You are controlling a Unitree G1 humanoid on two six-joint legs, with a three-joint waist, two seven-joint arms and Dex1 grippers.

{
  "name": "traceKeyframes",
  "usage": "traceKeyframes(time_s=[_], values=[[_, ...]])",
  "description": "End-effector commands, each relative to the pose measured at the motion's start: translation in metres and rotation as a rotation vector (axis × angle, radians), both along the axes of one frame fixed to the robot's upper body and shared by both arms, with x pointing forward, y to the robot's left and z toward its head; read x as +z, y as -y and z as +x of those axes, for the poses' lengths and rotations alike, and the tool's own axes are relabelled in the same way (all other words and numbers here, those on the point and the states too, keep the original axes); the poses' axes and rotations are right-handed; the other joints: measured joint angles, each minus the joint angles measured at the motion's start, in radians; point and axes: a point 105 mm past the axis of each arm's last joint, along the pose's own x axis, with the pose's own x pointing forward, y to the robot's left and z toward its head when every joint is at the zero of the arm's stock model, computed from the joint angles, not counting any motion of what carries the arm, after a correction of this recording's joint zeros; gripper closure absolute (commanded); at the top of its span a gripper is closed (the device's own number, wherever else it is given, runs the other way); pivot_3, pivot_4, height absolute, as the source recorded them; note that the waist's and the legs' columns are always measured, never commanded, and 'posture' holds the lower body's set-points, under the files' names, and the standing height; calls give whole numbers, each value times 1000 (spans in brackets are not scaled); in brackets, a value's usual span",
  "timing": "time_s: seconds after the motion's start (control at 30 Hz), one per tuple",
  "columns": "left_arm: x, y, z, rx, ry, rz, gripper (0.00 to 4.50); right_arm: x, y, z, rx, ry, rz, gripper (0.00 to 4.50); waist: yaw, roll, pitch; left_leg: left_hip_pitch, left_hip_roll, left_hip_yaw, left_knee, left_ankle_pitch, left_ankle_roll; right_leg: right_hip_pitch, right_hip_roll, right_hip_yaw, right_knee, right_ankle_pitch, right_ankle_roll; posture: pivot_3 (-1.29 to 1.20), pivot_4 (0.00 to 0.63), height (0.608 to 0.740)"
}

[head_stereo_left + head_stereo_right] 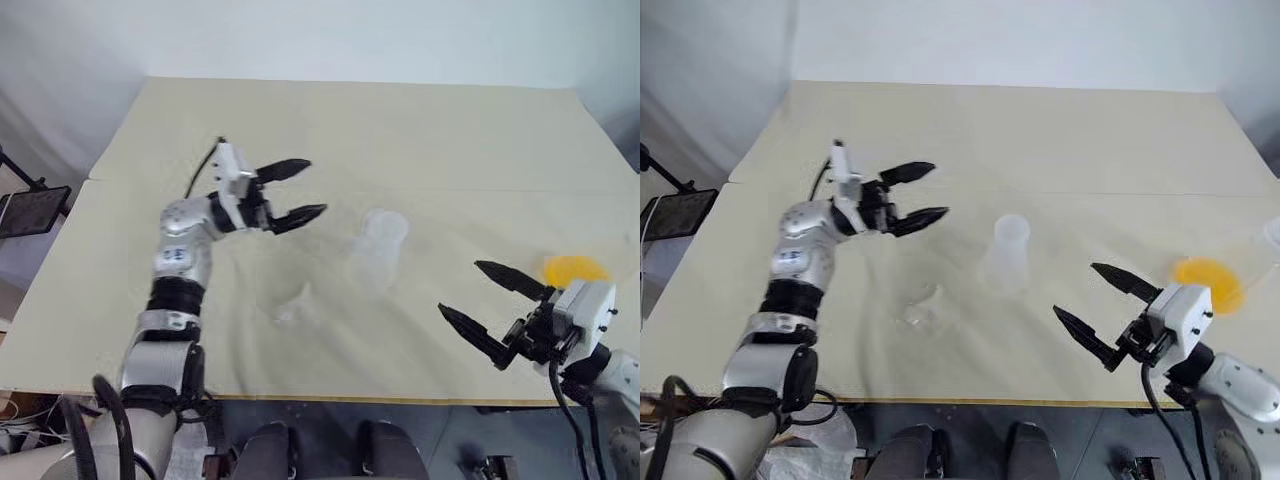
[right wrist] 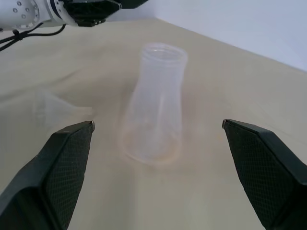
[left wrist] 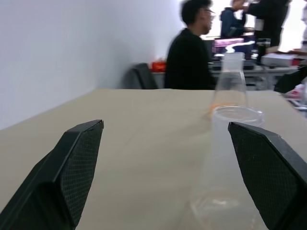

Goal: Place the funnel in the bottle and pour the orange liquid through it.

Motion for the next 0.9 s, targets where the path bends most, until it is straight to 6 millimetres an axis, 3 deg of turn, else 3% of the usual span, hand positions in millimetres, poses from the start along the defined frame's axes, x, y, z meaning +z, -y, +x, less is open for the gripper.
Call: traceKeyframes(time_s=[0.03,0.1,0.27,0.43,0.7,0.9], values=[[-17,-48,-22,153,-57,23,80,4,-17,-1,167,-12,-45,0,-6,0,0,0,0,-1,0,0,0,0,0,0,0,0,0,0,150,740],[-37,-75,-39,244,-113,79,80,2,-27,-4,261,-24,-84,0,-8,0,0,1,0,0,-1,0,0,0,0,0,1,0,0,0,150,740],[-73,-119,-80,387,-244,163,80,-8,-38,-10,401,-50,-162,0,23,-2,1,1,0,-3,1,0,0,3,-2,0,-1,0,0,0,150,740],[-93,-139,-116,451,-339,196,80,-15,-36,-11,444,-47,-210,0,25,-2,1,2,-1,-4,1,-2,0,6,-4,0,-4,0,0,0,150,740],[-94,-110,-143,338,-364,219,80,-19,-12,-9,376,-77,-252,0,24,-2,1,3,0,-4,1,-3,-1,7,-4,2,-5,0,0,0,150,740],[-98,-57,-138,171,-358,252,80,-22,6,-14,272,-94,-262,0,27,-2,1,4,0,-3,0,-3,-1,9,-3,3,-7,0,0,0,150,740]])
